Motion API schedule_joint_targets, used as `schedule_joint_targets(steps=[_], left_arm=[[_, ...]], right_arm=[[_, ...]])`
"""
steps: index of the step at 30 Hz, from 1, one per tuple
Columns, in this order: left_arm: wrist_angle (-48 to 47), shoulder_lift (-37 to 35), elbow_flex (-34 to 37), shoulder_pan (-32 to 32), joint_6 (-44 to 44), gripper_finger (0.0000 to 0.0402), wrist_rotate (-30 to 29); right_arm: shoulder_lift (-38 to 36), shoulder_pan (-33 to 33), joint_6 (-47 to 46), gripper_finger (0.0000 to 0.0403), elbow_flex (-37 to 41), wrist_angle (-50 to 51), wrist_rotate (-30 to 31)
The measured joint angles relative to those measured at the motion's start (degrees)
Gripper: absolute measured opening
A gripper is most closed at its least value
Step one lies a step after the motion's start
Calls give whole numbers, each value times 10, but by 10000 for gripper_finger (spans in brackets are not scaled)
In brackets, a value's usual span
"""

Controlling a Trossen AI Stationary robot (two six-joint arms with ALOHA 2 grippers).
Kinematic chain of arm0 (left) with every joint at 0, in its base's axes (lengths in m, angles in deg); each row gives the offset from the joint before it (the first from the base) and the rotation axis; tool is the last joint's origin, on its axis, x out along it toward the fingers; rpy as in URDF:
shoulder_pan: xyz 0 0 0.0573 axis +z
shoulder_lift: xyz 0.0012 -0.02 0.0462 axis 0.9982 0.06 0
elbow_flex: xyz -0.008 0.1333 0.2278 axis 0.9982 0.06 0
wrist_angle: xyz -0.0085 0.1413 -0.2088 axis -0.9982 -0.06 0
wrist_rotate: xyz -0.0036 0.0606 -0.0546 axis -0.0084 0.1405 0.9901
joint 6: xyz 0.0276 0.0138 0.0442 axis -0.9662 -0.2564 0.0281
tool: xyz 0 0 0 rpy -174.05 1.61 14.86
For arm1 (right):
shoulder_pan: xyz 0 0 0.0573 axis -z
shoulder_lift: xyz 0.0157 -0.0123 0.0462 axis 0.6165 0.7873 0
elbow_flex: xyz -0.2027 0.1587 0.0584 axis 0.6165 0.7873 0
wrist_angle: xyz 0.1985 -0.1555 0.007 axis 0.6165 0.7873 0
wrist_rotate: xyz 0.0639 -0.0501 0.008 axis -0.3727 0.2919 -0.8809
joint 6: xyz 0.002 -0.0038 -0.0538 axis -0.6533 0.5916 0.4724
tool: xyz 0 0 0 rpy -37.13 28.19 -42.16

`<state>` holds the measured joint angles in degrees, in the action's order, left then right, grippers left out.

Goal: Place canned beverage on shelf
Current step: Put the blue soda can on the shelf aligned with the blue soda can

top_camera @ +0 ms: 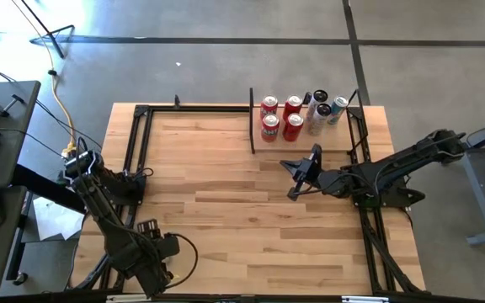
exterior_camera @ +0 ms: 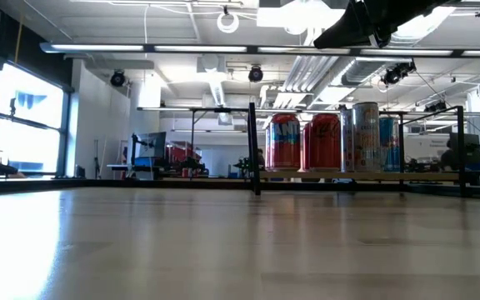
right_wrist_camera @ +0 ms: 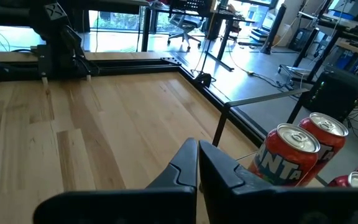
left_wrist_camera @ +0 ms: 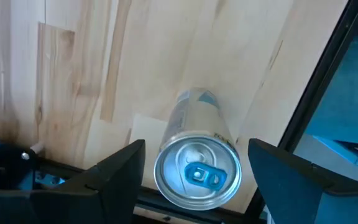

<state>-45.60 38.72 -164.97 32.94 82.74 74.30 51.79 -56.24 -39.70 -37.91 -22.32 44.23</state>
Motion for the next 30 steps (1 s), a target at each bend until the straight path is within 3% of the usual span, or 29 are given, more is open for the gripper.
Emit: schedule_joint_targets(steps=[12,16,24,30], left_arm=[[-21,0,2,0,28,276,29],[-13,0,30,0,35,276,59],[15,0,65,0,14,275,65],[55,-3,85,0,-8,248,61]], right_arm=[[0,0,0,0,0,0,0],[0,0,0,0,0,0,0],[0,0,-2,0,0,0,0],[0,0,-1,0,0,0,-12]])
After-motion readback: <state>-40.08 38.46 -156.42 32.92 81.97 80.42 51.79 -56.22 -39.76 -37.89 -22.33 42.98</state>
